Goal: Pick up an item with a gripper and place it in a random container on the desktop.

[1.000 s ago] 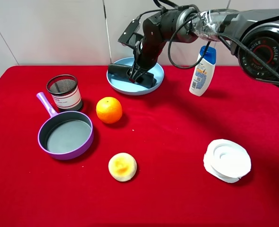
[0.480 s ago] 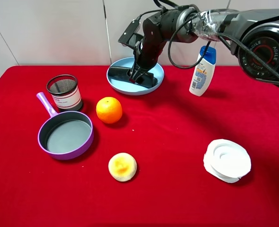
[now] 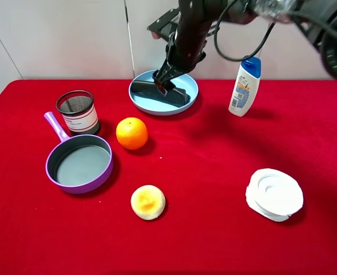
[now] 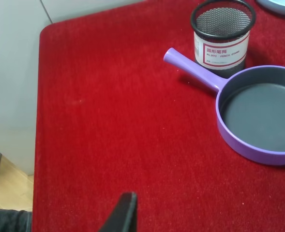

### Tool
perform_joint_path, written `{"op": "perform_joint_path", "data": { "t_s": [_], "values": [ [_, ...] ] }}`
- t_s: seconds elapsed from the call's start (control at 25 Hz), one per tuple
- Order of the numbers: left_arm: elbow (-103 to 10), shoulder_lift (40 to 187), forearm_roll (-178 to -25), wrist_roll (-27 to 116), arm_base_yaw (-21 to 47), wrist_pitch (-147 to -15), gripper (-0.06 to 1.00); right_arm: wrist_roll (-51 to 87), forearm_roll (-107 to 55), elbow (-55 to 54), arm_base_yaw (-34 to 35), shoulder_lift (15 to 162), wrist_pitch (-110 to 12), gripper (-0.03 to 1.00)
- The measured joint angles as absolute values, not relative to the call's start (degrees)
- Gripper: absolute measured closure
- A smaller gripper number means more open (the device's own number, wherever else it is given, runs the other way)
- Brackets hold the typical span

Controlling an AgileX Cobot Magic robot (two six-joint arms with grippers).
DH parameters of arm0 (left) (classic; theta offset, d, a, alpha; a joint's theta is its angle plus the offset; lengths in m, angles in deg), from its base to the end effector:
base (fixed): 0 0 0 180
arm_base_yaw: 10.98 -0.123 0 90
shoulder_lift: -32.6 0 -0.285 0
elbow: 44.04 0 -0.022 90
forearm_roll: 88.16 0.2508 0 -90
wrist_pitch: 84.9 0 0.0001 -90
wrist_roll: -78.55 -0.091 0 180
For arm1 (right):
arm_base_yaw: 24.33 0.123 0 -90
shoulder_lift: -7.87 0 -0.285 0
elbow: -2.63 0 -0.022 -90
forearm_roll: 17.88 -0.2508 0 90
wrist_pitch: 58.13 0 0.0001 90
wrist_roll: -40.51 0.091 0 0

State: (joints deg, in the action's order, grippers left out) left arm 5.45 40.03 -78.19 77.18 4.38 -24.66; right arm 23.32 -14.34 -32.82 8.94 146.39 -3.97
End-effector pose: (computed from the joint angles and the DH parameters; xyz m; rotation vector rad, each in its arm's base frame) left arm -0.0004 0.0143 0.2745 0.2898 2.0122 0.0549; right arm 0.4188 0.2694 0.1927 -1.2003 2.4634 -0.0007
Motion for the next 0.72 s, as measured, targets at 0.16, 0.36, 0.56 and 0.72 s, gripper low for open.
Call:
{"op": "perform_joint_path", "data": {
  "t_s": [0.16, 0.36, 0.56, 0.72],
  "values": [
    [5.45, 40.03, -78.19, 77.18, 4.38, -24.66, 0.00, 26.40, -15.38, -32.82, 8.94, 143.75, 1.52, 0.27],
    [5.45, 40.03, -78.19, 77.18, 4.38, -24.66, 0.00, 27.26, -16.82, -32.82, 9.23, 141.07, 8.50, 0.27],
    [5.45, 40.03, -78.19, 77.18, 4.38, -24.66, 0.00, 27.26, -18.71, -32.82, 9.80, 139.22, 11.61, 0.27],
    [5.45, 40.03, -78.19, 77.18, 4.38, -24.66, 0.00, 27.26, -20.87, -31.65, 9.80, 137.49, 11.52, 0.27]
  ]
}}
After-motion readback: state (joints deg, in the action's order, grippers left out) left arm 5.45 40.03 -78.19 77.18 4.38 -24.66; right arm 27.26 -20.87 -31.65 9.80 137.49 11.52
